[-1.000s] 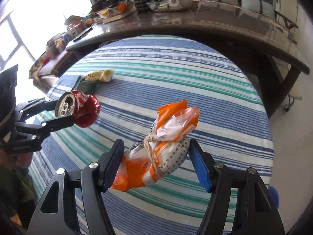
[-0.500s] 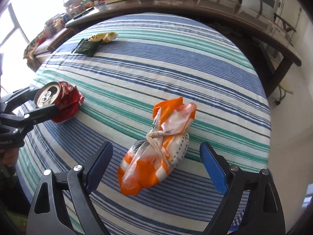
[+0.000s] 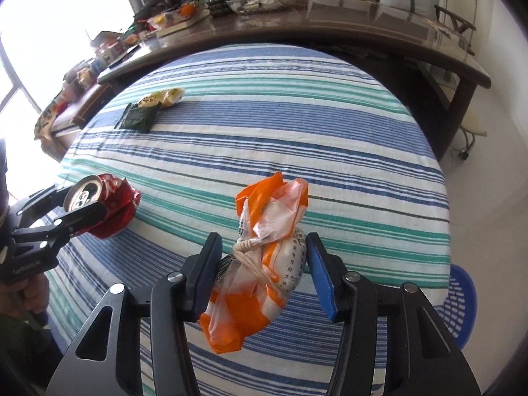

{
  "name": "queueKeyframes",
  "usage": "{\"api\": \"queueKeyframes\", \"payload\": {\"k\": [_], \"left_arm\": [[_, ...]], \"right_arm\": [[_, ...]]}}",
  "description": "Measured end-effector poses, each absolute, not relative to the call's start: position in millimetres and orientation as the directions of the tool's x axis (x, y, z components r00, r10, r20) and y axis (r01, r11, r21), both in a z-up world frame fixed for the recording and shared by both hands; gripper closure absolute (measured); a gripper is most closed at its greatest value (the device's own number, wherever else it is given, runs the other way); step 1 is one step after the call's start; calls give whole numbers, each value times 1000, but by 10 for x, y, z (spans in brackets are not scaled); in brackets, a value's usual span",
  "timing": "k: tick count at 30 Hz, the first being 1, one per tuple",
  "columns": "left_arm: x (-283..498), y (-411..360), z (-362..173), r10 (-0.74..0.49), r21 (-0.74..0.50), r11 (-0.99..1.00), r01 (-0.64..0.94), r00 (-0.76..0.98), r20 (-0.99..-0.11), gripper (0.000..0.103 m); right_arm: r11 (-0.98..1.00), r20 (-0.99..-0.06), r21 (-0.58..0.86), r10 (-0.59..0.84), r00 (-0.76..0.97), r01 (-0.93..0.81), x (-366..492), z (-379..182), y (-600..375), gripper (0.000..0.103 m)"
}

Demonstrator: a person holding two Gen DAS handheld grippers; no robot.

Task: Collect trash
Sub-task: 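Carry the red can and orange wrapper over the blue wastebasket with both tools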

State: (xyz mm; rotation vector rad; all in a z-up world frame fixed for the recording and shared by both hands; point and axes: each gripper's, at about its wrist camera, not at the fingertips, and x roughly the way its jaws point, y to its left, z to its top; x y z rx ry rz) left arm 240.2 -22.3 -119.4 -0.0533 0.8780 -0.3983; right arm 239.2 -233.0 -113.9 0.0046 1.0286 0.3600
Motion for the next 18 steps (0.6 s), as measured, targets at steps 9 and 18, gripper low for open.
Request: {"api": "queueKeyframes", "payload": {"k": [9,18], "left_arm": [[2320,-774,-891,-436,-260,891,371,548,-714,49],[2224,-1827,-826,-515,-276,826,491,459,-724,49]], "right_arm": [[945,-809,192,305,502,-264,2203,-999,-2719,49],[975,-785,192,220,580,-110,1927,-822,-3703,49]]}}
